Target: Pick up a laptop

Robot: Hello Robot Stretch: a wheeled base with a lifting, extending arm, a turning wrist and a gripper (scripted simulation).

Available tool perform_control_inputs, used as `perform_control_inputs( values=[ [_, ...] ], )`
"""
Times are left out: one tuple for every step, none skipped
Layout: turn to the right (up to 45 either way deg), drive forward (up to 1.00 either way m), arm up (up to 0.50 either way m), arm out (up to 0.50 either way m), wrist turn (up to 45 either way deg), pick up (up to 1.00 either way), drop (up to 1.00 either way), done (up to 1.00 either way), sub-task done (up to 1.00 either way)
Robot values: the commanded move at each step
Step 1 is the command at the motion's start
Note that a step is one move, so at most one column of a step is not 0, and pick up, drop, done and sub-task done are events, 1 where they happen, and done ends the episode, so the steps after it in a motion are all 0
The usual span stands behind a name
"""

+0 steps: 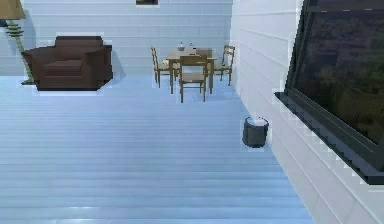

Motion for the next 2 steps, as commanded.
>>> perform_control_inputs(
  values=[
    [0.0, 0.0, 0.0, 0.0, 45.0, 0.0, 0.0, 0.0, 0.0],
    [0.0, 0.0, 0.0, 0.0, 45.0, 0.0, 0.0, 0.0, 0.0]
  ],
)
